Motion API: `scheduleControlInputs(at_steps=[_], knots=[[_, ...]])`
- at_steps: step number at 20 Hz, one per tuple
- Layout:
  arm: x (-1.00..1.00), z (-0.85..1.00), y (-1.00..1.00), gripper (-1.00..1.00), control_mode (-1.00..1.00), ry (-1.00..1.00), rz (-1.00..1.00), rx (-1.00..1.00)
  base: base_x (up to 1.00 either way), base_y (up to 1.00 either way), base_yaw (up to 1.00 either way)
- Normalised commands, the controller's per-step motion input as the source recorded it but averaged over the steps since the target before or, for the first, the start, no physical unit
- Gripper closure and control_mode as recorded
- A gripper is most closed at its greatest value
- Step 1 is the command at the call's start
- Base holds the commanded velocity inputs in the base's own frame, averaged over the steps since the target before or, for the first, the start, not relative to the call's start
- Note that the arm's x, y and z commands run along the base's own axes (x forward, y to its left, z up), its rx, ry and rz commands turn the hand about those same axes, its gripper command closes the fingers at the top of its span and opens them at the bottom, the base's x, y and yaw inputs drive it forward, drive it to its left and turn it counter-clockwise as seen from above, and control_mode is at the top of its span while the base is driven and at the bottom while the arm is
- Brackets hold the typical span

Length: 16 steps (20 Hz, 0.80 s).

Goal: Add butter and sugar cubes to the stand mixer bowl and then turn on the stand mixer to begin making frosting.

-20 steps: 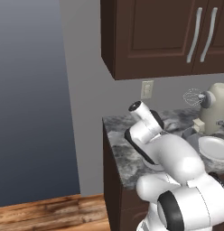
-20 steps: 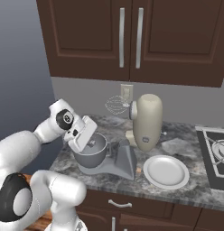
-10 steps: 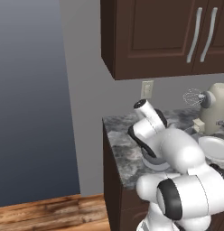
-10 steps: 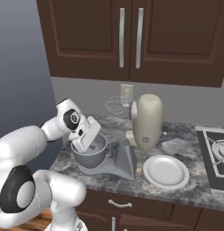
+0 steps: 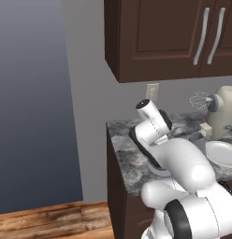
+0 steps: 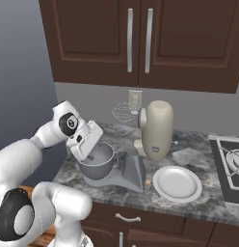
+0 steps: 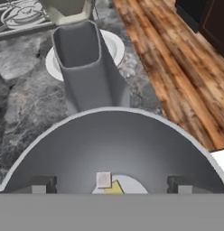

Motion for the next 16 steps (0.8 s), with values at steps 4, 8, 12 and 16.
scheduleControlInputs(at_steps=[4, 8, 12, 16], knots=[[-0.57, 0.54, 0.1, -1.0, -1.0, -0.11, 0.0, 0.0, 0.0, 0.0, 0.0], [-0.68, 0.46, 0.0, -1.0, -1.0, -0.15, 0.0, 0.0, 0.0, 0.0, 0.0], [-0.93, 0.15, -0.13, -1.0, -1.0, -0.17, 0.0, 0.0, 0.0, 0.0, 0.0], [-1.0, -0.01, -0.2, -1.0, -1.0, -0.13, 0.0, 0.0, 0.0, 0.0, 0.0]])
